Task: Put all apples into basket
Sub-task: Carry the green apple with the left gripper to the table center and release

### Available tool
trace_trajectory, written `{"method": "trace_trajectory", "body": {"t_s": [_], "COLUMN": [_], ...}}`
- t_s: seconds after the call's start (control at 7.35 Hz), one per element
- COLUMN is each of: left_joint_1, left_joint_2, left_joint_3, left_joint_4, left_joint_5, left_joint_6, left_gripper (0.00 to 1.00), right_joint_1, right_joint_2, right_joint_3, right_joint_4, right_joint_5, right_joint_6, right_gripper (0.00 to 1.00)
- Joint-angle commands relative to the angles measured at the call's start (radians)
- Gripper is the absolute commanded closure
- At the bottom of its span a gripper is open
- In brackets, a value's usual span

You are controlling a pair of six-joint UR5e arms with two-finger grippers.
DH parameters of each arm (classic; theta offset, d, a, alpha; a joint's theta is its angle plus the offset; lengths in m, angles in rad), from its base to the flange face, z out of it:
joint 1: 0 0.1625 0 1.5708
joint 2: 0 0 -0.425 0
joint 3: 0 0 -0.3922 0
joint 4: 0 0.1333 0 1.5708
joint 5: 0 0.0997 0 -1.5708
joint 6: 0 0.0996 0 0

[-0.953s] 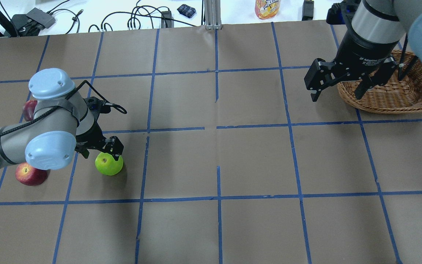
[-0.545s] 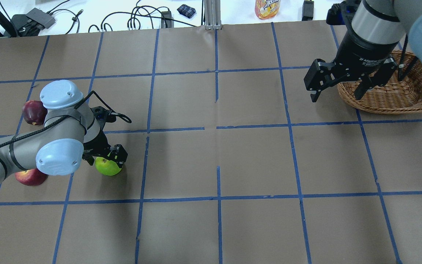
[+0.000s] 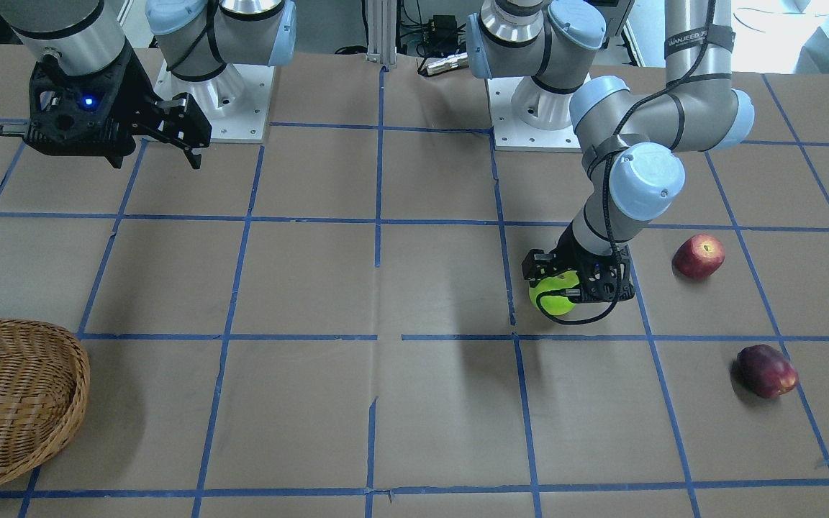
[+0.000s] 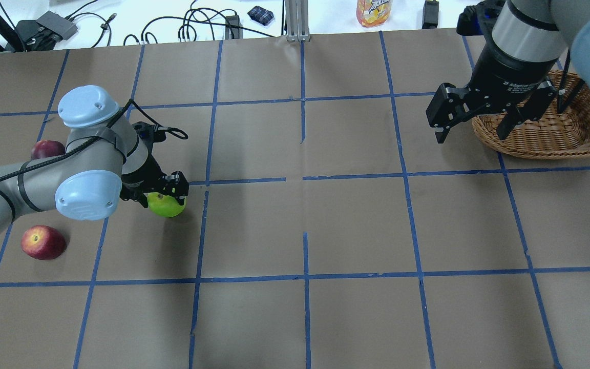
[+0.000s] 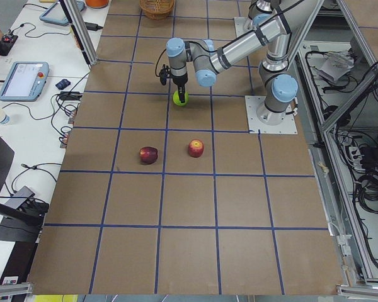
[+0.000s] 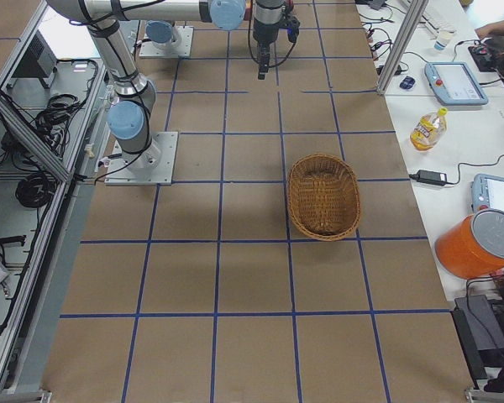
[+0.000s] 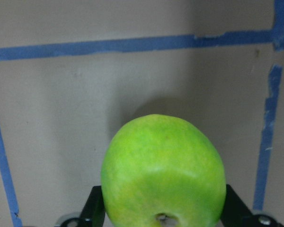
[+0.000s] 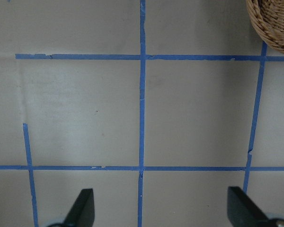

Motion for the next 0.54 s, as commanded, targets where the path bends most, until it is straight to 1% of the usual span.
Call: {"method": "trace_trajectory", "body": {"t_s": [0.0,0.14,0.27,0.41], "left_joint_1": [-0.178,-0.284,-0.373,-0.421], "left_joint_2": [-0.07,-0.135,-0.215,-0.286], "left_joint_3": [0.085,0.18,0.272,0.338], "left_joint_4": [0.037,0.046,0.047,0.054], "left_joint_5": [-0.086,-0.112,-0.112,-0.112], "left_joint_6": [-0.306,-0.456,-0.567,-0.606], "left_gripper": [0.7,0.76,0.76,0.76], "right_joint_1": [0.0,0.0,0.0,0.0], "right_joint_2": [0.001,0.005,0.007,0.01], "right_joint_3": [0.012,0.012,0.012,0.012], "right_joint_4": [0.0,-0.002,-0.006,-0.026], "right_joint_5": [0.005,0.0,0.003,0.005], "right_joint_6": [0.003,-0.008,-0.003,0.001], "right_gripper": [0.0,0.0,0.0,0.0]}}
